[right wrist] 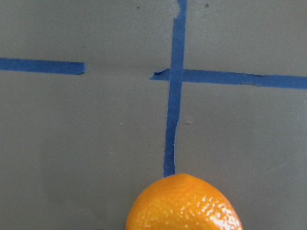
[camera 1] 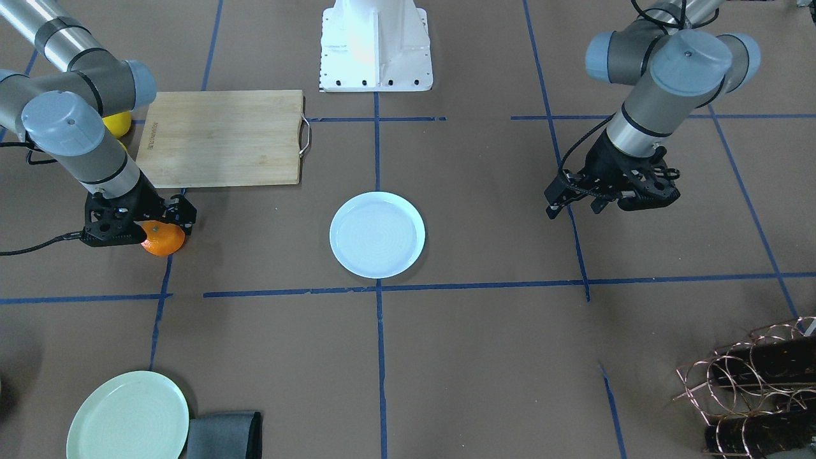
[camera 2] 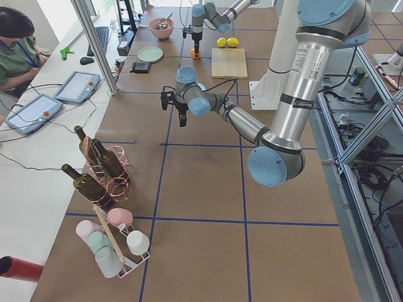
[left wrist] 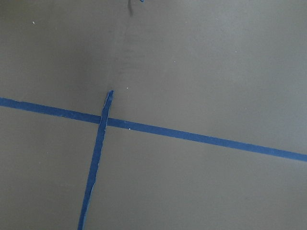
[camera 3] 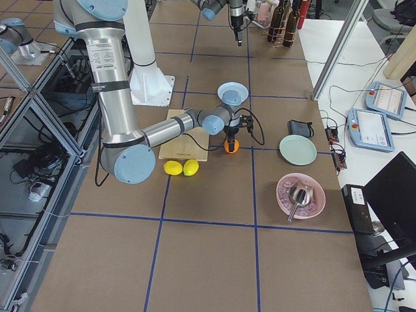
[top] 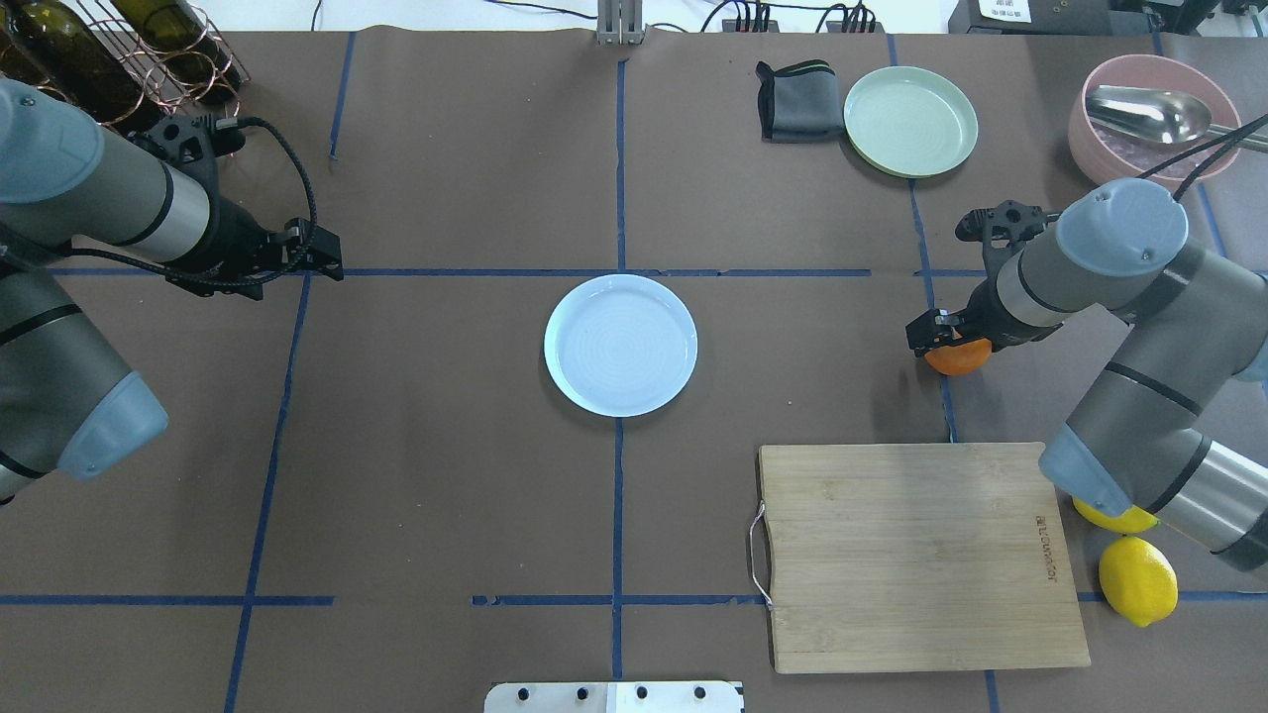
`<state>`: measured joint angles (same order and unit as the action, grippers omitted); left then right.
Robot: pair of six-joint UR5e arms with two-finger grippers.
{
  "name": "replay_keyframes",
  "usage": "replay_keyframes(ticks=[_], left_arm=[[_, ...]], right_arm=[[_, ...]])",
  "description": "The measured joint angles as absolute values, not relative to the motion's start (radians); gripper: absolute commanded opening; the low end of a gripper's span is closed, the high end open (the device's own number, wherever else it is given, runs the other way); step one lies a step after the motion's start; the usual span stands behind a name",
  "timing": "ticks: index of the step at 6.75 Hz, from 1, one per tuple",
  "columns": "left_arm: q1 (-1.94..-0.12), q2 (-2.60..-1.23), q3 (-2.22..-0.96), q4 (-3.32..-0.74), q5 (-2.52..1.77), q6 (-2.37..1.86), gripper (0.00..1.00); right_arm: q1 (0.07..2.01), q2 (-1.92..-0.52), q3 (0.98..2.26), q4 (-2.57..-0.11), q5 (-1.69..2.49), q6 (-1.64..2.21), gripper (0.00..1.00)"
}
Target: Pick orange to plate
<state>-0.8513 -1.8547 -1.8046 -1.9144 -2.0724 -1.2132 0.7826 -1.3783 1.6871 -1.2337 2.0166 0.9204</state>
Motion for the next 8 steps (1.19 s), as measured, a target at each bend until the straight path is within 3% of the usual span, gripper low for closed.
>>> replay_keyframes(ticks=[1,2,5,8], left_arm=[[-0.851,-1.854,-1.804,-1.914,-2.072,-1.213,1.00],[-0.851,-1.854,-1.804,-1.913,-2.072,-1.213,1.00],[-0.896,-1.857,-1.815,-1.861,-2.081,-1.166,1.00],[-1.027,-1.841,-1.853,-1.681,-2.086,-0.827,1.00]], right_arm=[[0.784,-1.374,1.687,-1.234,2.010,0.919,0.08],[0.787,-1.372,1.688,-1.234,2.005,0.917,0.00],[0.801,-1.328,1.699,-1.240,2.003,0.925,0.00],[0.781,-1.206,1.706,-1.253,2.008,0.983,0.00]])
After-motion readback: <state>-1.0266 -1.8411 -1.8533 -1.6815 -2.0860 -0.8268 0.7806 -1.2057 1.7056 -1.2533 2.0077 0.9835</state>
